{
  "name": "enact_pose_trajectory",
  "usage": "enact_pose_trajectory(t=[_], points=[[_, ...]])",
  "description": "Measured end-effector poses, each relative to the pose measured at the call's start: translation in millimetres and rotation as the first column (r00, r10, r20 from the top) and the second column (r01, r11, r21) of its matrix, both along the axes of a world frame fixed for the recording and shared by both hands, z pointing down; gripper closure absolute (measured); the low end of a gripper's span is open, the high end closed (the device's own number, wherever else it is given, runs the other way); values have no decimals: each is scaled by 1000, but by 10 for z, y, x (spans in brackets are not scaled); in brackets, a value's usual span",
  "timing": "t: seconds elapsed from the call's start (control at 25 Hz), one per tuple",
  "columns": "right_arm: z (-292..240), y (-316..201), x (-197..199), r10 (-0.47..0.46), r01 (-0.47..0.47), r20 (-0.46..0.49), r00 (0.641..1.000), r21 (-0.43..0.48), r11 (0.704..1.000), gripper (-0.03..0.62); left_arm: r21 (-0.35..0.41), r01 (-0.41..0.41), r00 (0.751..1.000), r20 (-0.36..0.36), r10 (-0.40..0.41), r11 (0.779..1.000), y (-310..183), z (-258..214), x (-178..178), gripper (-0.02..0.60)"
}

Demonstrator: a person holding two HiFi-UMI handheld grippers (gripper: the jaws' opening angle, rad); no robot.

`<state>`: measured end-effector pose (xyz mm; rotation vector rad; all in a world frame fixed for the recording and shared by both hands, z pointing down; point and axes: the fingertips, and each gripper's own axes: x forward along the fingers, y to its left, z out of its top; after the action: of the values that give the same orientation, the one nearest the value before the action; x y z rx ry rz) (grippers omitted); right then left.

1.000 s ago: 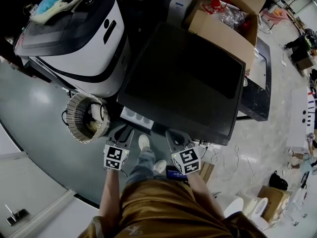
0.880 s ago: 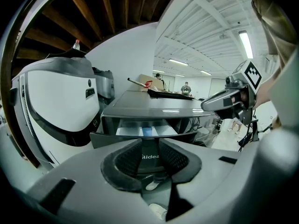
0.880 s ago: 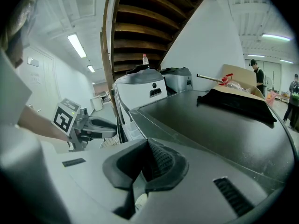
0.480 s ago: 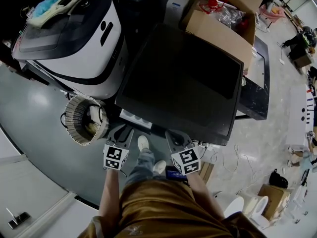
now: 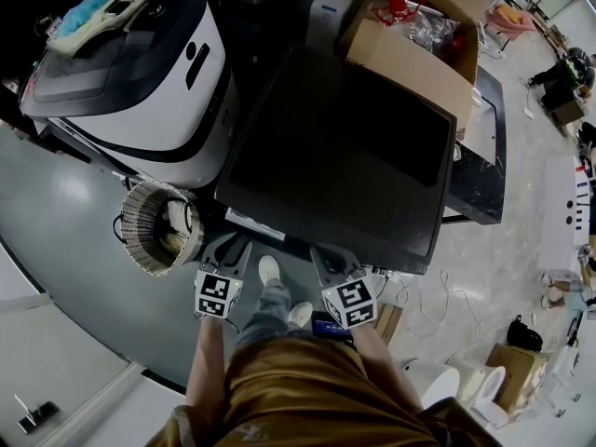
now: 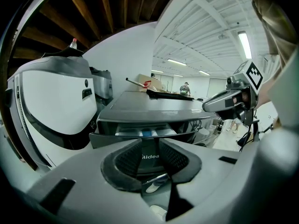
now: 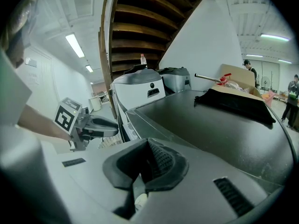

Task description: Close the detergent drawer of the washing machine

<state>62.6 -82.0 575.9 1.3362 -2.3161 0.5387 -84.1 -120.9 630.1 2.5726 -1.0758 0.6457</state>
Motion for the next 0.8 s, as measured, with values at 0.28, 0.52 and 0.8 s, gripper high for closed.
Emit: enact_pose_trajectory(t=[0.28,0.52,0.8], points=[[1,-50,-8,4,-4,0,1000,-2,1000,582,3,-13,1000,-8,13,1000,-69,-13,33,450],[4,-90,15,11,-11,-2,1000,-4,1000,582,-6,-17,1000,-13,17,1000,-114,6,56,450],[-8,-128,73,28,-28,-4,1000,-1,1000,582,-11,-25,1000,-14,25,1000,-205,-17,112,449]])
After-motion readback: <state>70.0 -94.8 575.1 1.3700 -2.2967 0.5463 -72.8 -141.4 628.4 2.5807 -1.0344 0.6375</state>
